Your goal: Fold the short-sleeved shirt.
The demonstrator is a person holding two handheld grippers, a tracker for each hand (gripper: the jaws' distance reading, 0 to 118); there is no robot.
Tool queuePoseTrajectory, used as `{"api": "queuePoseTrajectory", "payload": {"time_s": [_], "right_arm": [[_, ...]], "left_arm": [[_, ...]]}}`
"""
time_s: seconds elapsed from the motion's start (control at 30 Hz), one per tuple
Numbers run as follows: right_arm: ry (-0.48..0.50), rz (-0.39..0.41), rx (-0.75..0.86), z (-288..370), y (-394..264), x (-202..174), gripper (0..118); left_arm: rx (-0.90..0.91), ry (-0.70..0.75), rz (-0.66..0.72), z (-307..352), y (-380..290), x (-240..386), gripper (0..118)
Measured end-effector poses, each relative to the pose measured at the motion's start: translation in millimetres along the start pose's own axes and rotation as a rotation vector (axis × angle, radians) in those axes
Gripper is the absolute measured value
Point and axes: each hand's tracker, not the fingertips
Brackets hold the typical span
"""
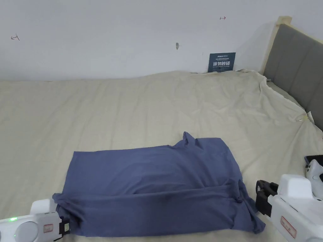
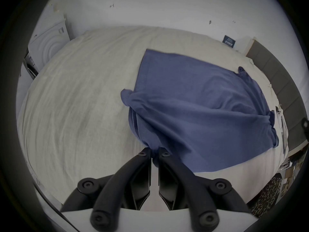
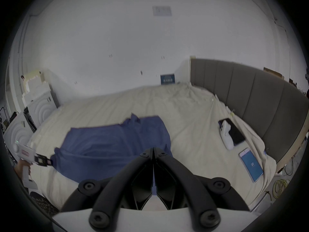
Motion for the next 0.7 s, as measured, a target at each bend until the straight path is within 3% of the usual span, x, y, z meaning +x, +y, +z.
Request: {"api": "queuePoseTrajectory", "payload": {"time_s": [0.03, 0.1, 0.17, 0.2, 0.27, 0.43, 0.47, 0.57, 0.6, 0.7], "right_arm": [[0.001, -0.002, -0.055, -13, -4, 4, 9], [0.0, -0.024, -0.113, -36, -14, 11, 42], [0.0, -0.038, -0.219, -62, -25, 17, 57], [-0.003, -0.033, -0.258, -72, -29, 19, 57], [-0.01, -0.064, -0.332, -90, -42, 22, 82], [-0.029, -0.067, -0.407, -108, -62, 13, 77], [-0.026, -0.086, -0.42, -111, -66, 14, 65], [0.008, -0.144, -0.395, -97, -71, 8, 11], [0.029, -0.183, -0.362, -91, -70, 6, 11], [0.022, -0.144, -0.339, -81, -66, 9, 11]], "left_arm": [[0.005, -0.012, -0.001, 5, 1, -1, 5], [0.028, -0.025, -0.005, 13, 4, -2, 5], [0.042, -0.033, -0.004, 18, 8, -4, 5], [0.049, -0.038, 0.0, 20, 9, -5, 5], [0.059, -0.046, 0.016, 22, 11, -7, 5], [0.055, -0.059, 0.035, 18, 11, -9, 5], [0.051, -0.061, 0.041, 15, 11, -11, 5], [0.04, -0.069, 0.068, 15, 7, -13, 5], [0.039, -0.069, 0.079, 15, 5, -14, 5], [0.036, -0.065, 0.105, 17, -1, -19, 5]]}}
